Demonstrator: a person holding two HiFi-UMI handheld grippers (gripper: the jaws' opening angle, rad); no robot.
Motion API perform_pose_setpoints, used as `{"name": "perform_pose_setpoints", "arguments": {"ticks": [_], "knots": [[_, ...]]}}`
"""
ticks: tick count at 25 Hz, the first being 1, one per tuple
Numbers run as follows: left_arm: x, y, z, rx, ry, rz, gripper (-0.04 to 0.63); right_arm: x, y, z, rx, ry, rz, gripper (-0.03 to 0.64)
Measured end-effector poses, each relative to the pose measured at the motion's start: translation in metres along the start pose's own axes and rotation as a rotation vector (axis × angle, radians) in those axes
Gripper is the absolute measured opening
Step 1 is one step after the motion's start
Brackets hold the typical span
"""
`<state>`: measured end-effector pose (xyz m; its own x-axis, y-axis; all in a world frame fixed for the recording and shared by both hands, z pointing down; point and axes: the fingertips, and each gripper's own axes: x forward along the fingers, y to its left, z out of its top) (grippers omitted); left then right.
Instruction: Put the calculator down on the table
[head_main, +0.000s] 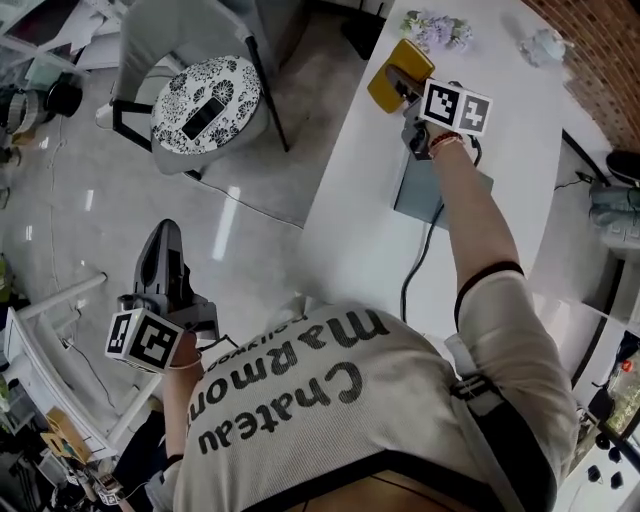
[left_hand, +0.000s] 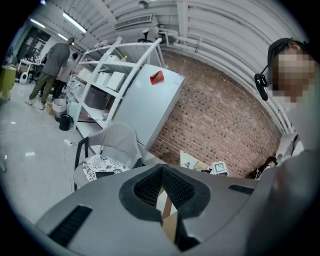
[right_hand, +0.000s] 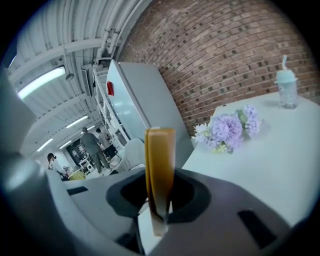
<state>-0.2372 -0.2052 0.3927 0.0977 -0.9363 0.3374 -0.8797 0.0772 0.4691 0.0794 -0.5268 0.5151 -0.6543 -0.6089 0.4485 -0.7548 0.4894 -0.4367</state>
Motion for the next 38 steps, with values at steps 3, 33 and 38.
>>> {"name": "perform_pose_setpoints", "arguments": {"ticks": [3, 33, 38], "knots": [[0.002, 0.003, 0.001, -0.016, -0.002, 0.001, 0.002, 0.005, 0.001, -0.012, 0.025, 0.048, 0.036, 0.092], [-0.003, 0.006, -0.007, -0.015, 0.016, 0.032, 0.002, 0.032, -0.047, -0.037, 0.055, 0.216, -0.091, 0.249], [-0.005, 0.006, -0.011, -0.018, 0.012, 0.038, 0.002, 0.036, -0.053, -0.039, 0.093, 0.258, -0.113, 0.255]]}}
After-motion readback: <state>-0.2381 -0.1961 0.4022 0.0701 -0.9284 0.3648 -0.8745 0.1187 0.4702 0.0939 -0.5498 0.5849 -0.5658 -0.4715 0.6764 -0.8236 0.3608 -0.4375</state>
